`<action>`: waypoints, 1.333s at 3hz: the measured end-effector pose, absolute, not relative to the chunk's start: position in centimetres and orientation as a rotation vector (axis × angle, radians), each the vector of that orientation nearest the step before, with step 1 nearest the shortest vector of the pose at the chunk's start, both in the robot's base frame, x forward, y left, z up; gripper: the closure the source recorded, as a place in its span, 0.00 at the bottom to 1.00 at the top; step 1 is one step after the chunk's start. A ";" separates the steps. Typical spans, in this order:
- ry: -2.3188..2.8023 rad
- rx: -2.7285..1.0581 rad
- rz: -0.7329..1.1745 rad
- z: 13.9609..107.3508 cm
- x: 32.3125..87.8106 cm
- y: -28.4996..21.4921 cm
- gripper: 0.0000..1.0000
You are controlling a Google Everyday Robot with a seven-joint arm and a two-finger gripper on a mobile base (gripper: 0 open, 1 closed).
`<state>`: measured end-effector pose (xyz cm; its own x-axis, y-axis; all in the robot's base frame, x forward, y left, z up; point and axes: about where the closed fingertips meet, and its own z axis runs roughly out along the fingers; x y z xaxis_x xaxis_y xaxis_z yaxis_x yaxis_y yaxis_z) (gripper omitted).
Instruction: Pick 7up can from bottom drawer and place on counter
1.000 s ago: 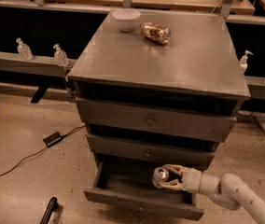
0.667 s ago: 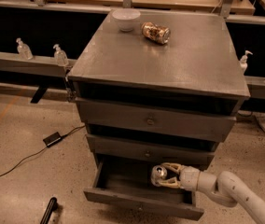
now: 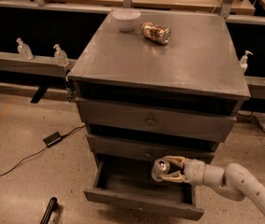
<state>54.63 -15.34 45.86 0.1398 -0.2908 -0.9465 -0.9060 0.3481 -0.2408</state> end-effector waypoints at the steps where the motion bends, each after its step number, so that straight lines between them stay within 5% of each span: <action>1: 1.350 -1.233 0.652 53.1 53.5 -14.1 1.00; 4: 1.179 -1.425 0.658 74.5 56.7 -9.6 1.00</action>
Offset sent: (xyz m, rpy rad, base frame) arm -0.0137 0.0376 0.1993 -0.0165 -0.0610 0.1994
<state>56.68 -9.61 74.50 0.3458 -0.2929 -0.8914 -0.9125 0.1164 -0.3922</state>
